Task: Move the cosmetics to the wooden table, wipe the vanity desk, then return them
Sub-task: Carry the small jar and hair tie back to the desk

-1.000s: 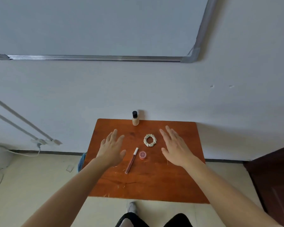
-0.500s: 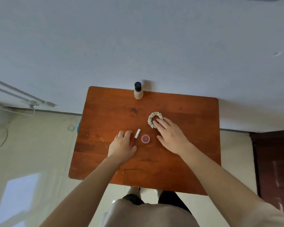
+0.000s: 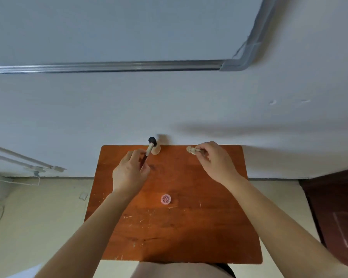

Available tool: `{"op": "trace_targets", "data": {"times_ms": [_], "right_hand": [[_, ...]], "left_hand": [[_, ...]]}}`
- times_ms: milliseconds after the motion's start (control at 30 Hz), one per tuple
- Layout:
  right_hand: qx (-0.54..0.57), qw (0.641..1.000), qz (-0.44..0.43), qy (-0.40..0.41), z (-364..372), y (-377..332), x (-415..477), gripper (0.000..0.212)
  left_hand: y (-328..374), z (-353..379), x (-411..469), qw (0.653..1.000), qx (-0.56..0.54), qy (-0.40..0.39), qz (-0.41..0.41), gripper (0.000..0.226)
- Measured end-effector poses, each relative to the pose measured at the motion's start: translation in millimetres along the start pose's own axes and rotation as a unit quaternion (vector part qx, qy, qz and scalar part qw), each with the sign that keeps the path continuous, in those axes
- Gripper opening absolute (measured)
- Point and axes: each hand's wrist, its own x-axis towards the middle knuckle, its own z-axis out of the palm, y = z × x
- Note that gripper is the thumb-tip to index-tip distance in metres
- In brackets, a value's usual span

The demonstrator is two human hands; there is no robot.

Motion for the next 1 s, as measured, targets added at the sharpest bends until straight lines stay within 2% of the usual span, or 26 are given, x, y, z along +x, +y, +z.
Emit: {"op": "trace_targets", "data": {"times_ms": [200,333,467,567,733,833,1000], "right_hand": [[0.143,0.977,0.029,0.153,-63.8,-44.7,-16.4,0.018],[0.181,0.953,0.051,0.238,-90.4,-66.6,-43.7,0.012],[0.236,0.905,0.126,0.332,-98.2,-77.1,-89.2,0.009],[0.279,0.867,0.177,0.374,-95.9,-77.3,-138.0,0.009],[0.242,0.82,0.237,0.461,-110.3,-87.0,-257.1,0.01],[0.232,0.754,0.26,0.556,-127.5,-96.1,-340.2,0.009],[0.27,0.587,0.279,0.711,-134.1,-117.3,-482.3,0.009]], "left_hand": [[59.3,-58.4,26.9,0.98,-0.045,0.113,0.157,0.029],[88.6,-78.1,31.8,0.953,-0.093,0.146,0.25,0.028],[114.7,-78.2,25.0,0.927,-0.18,0.126,0.303,0.031],[134.6,-68.3,6.3,0.903,-0.231,0.085,0.353,0.03],[189.0,-48.4,-53.5,0.856,-0.281,-0.019,0.433,0.033],[238.9,-43.3,-103.7,0.814,-0.282,-0.055,0.505,0.031],[306.0,-51.9,-216.5,0.723,-0.267,-0.099,0.63,0.03]]}}
